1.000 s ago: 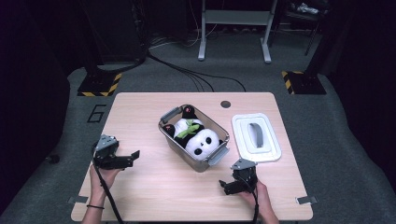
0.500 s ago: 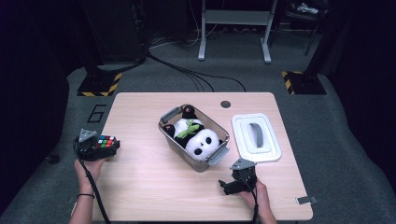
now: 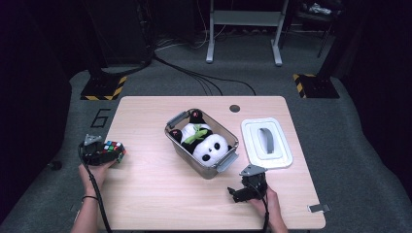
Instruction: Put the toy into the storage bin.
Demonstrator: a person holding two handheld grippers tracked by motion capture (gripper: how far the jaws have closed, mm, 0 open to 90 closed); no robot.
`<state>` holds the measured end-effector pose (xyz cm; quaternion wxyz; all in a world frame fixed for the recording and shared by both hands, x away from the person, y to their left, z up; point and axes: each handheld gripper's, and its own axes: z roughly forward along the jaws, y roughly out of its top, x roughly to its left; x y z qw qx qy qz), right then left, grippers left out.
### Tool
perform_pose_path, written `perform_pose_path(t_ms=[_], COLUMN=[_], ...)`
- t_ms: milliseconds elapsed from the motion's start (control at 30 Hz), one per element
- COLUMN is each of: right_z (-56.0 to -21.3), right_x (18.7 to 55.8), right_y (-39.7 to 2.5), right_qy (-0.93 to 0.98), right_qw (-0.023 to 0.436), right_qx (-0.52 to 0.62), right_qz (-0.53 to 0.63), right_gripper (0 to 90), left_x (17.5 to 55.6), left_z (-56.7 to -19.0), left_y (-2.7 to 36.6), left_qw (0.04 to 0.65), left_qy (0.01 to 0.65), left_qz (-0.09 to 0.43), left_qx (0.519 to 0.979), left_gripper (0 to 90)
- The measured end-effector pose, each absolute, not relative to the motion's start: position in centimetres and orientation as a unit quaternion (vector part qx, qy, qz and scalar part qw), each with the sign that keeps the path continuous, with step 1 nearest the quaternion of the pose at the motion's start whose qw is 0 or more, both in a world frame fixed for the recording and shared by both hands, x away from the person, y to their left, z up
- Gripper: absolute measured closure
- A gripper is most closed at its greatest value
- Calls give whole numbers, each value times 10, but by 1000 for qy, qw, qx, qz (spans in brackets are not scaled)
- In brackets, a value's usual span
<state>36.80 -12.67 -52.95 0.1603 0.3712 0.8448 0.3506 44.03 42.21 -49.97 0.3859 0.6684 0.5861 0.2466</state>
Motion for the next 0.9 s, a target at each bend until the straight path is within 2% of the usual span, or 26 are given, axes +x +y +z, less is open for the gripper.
perform_pose_path(t_ms=[367, 667, 900], right_z=[-529, -530, -530], right_x=[368, 368, 368], right_y=[-127, -127, -126], right_qy=[847, 845, 844], right_qw=[161, 161, 161], right_qx=[368, 371, 373], right_qz=[349, 351, 351], right_gripper=[0, 0, 0], left_x=[439, 434, 427], left_z=[-495, -487, -476], left_y=[413, 402, 389], left_qw=[365, 382, 386], left_qy=[578, 568, 544], left_qz=[247, 245, 242], left_qx=[686, 686, 705], left_gripper=[345, 345, 345])
